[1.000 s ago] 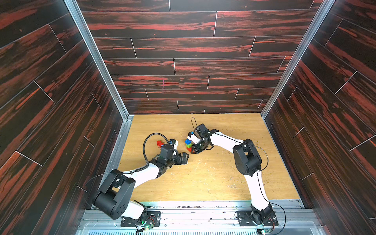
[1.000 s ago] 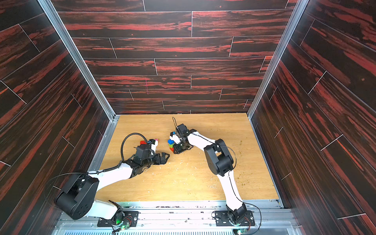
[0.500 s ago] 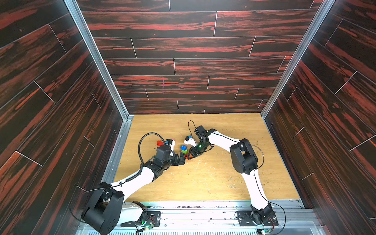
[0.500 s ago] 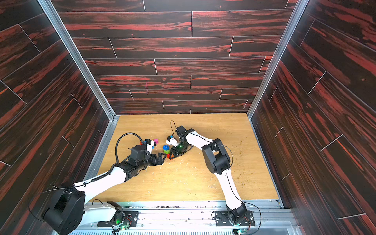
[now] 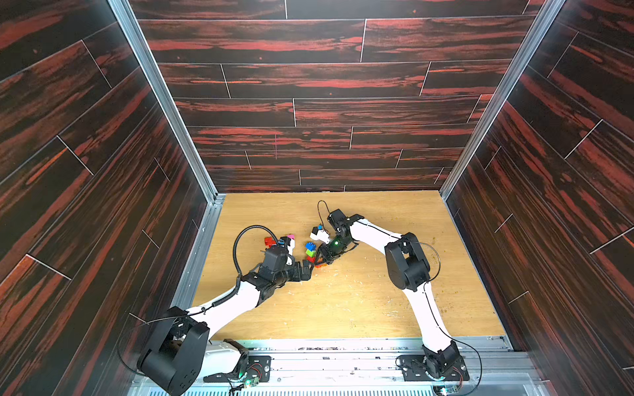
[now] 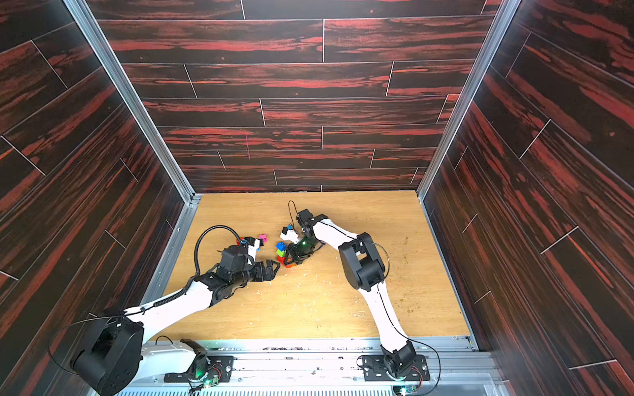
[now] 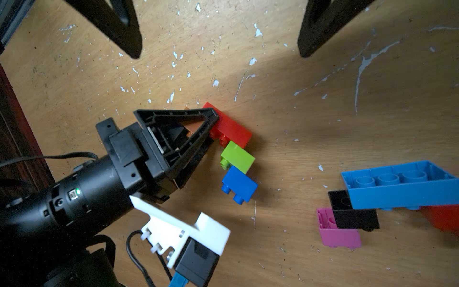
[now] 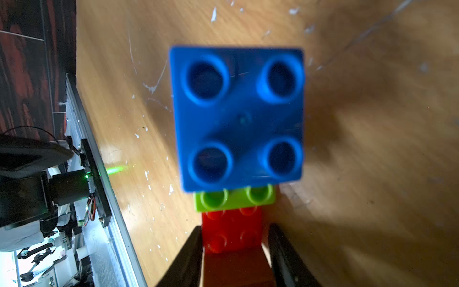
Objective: Assemble the letter v with lego
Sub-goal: Adjust the lego brick at the center of the board.
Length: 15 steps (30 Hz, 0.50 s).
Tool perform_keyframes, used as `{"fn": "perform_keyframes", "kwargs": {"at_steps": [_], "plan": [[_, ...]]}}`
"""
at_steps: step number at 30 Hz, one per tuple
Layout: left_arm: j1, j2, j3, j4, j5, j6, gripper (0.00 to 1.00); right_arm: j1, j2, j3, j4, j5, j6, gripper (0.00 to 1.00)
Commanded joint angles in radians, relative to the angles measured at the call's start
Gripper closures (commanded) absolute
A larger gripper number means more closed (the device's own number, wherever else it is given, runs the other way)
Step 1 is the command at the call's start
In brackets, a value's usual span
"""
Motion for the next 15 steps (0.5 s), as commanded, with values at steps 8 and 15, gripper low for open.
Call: {"fn": "perform_keyframes", "kwargs": {"at_steps": [8,15], "plan": [[0.005,0.006,-0.002,-0.022,-0.015,0.007,0.0,-0.02,0.028,0.005,0.026,0.091,0.05,0.47],[0.004,0.018,-0.009,-0.004,-0.013,0.003,0.0,-0.021,0.02,0.009,0.054,0.14,0.081,0.43]]}}
